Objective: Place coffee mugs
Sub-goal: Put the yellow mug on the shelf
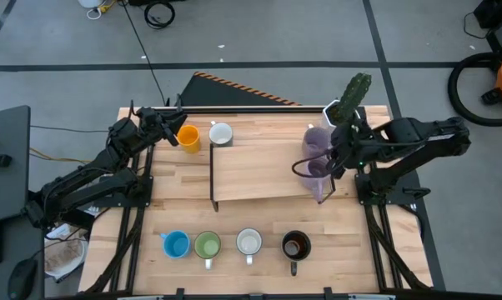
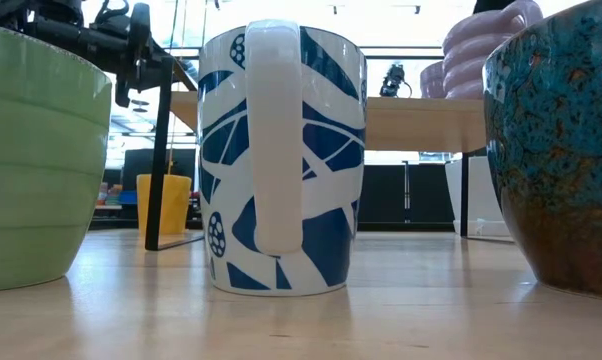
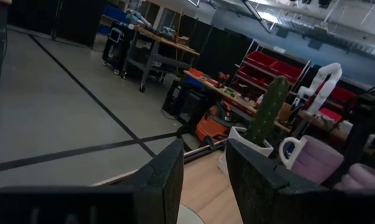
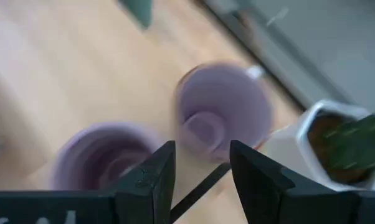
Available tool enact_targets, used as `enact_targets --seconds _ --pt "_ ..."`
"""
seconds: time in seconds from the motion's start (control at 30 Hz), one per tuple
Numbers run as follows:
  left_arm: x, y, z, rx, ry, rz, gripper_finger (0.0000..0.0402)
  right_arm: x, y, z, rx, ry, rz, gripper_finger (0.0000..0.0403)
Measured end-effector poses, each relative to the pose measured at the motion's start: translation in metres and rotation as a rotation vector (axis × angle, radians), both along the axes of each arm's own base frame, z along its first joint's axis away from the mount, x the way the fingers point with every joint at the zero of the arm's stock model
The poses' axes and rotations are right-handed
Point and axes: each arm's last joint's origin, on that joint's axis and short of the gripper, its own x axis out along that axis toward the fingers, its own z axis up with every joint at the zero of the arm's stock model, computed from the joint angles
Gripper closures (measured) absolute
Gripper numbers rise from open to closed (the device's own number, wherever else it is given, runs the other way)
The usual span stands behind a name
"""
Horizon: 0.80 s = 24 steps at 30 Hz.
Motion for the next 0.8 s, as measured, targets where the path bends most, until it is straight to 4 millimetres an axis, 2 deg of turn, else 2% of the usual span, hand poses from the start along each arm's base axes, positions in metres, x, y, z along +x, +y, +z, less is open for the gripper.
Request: enact_targets --seconds 0.23,0.37,0.53,0.67,0.8 --pt "0.000 0.000 0.000 -0.002 -0.001 -0.001 0.0274 0.004 -0.005 0.013 -0.352 -0.089 0.025 0.0245" --pt "0.000 0.000 0.000 0.027 0.022 0.004 0.0274 0.005 -0.009 0.019 -0.365 -0.151 -0.004 0.0245" --pt "0.001 -0.001 0.000 0.030 0.026 -0.036 0.0274 -0.006 -0.015 0.020 -0.409 -0.111 -0.030 0.0252" --pt "0.009 0.003 0.016 0.030 0.055 -0.129 0.0276 -0.020 -0.018 0.024 -0.457 -0.157 -0.091 0.0260" --pt "0.024 0.016 0.031 -0.050 0.241 -0.142 0.0283 -0.031 -0.019 0.026 -0.467 -0.185 -0.092 0.0266"
